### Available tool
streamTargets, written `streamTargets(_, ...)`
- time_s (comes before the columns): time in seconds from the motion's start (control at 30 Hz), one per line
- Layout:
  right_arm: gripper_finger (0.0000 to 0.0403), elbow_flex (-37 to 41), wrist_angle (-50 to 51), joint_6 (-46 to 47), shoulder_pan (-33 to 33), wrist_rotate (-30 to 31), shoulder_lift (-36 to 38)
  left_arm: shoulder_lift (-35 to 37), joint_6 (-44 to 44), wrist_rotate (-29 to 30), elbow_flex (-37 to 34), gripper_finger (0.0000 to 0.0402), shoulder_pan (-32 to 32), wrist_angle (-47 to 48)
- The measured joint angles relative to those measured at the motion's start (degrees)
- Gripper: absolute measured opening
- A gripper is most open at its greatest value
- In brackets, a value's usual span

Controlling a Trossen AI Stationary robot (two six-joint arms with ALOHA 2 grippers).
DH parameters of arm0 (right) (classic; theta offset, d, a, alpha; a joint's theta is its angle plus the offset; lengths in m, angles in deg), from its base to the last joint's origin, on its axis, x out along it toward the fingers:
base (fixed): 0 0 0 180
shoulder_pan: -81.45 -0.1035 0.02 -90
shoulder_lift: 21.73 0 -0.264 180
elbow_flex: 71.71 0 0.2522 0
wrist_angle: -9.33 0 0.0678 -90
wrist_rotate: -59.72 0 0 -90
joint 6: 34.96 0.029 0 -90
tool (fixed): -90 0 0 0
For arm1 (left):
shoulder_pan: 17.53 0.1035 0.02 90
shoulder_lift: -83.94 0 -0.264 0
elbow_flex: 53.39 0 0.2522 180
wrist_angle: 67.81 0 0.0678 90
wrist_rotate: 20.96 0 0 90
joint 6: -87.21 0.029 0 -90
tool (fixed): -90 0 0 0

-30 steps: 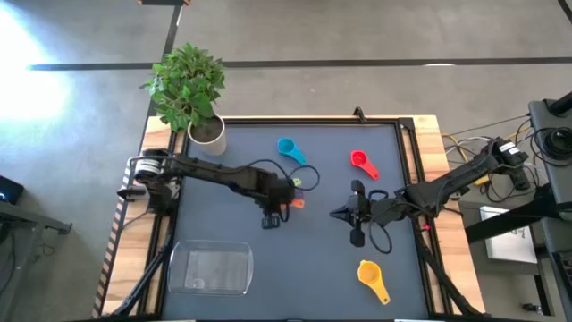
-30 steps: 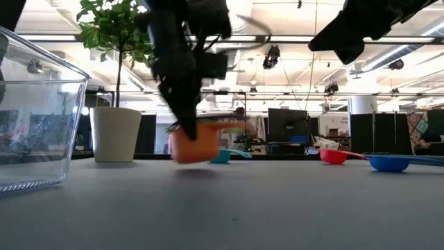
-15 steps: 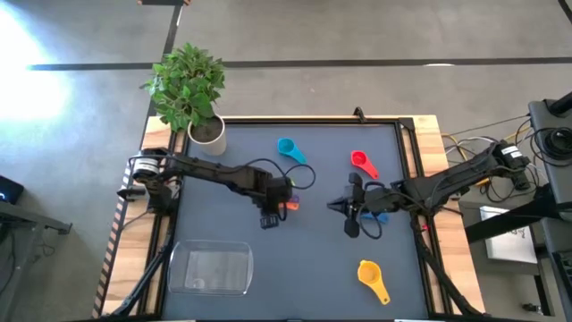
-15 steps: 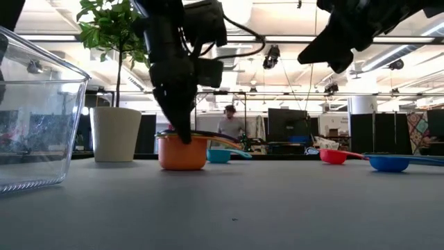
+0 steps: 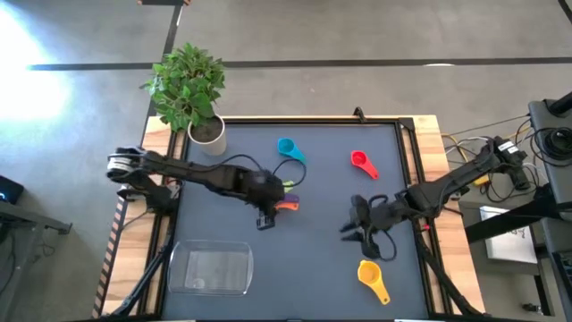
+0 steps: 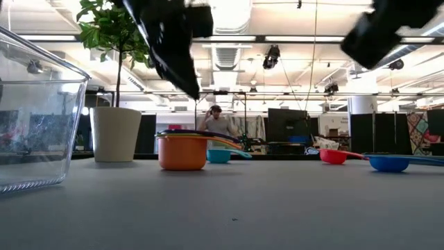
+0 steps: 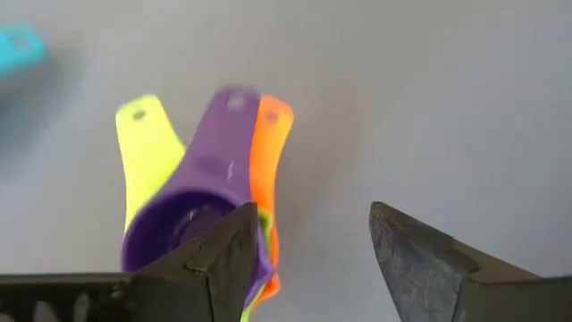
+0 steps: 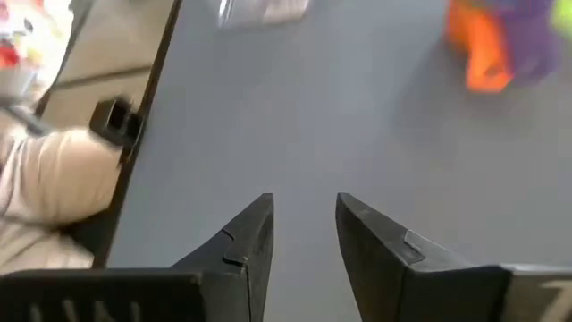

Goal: Nest measuring cups in basket
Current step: Stack the yellow measuring cup on top of the purple measuring cup

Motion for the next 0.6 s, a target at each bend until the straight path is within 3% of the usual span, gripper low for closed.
streamTargets(0.23,0.0119,-1.1,11.7,14.7,-8.8,-0.7,-2.9,9.4,-3.2,1.8,-12.0,0.0200,-2.8,-21.3)
streamTargets(0.6,0.0119,-0.6,16.1,38.6,-17.8,-3.8,-7.3,14.8,-2.2,2.0,-21.9,0.0188,-4.1,-40.7)
